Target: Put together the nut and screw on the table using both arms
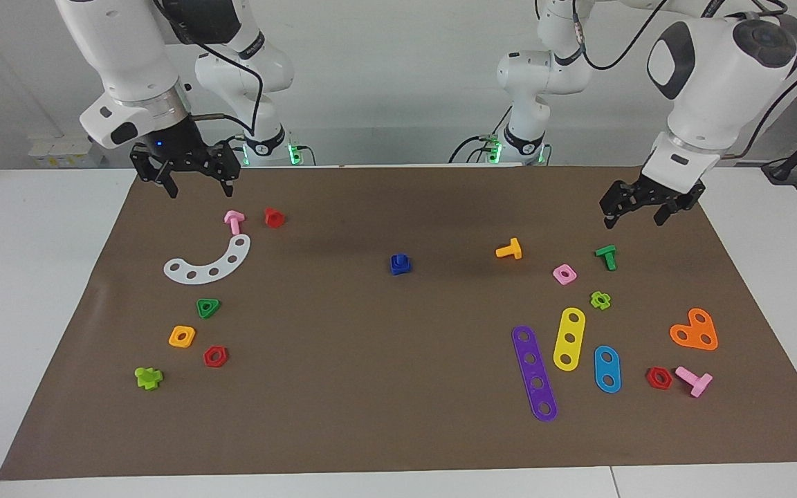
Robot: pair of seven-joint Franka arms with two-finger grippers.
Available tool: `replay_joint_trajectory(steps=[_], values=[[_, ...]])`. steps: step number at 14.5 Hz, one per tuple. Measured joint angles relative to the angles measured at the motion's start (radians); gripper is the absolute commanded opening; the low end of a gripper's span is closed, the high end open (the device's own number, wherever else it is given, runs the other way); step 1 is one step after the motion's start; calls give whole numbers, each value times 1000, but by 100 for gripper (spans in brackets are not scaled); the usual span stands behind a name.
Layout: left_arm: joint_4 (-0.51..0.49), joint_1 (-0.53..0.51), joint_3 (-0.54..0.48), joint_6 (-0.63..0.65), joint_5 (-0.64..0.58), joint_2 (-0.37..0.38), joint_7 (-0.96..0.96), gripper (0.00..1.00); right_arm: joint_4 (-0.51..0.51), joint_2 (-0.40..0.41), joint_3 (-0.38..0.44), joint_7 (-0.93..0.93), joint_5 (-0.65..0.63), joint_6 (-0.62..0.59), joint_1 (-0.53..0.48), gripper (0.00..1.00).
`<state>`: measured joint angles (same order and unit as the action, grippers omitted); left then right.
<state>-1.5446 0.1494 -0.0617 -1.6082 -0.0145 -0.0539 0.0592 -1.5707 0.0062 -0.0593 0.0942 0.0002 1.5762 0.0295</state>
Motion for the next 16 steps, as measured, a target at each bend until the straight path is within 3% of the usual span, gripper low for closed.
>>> replay_joint_trajectory(steps=[5,16], values=[[-2,0,0,41,0,61,0,100,0,0,0,0,0,0,0,100],[-15,-23,-8,49,0,63,25,100,0,0,0,0,0,-1,0,100]])
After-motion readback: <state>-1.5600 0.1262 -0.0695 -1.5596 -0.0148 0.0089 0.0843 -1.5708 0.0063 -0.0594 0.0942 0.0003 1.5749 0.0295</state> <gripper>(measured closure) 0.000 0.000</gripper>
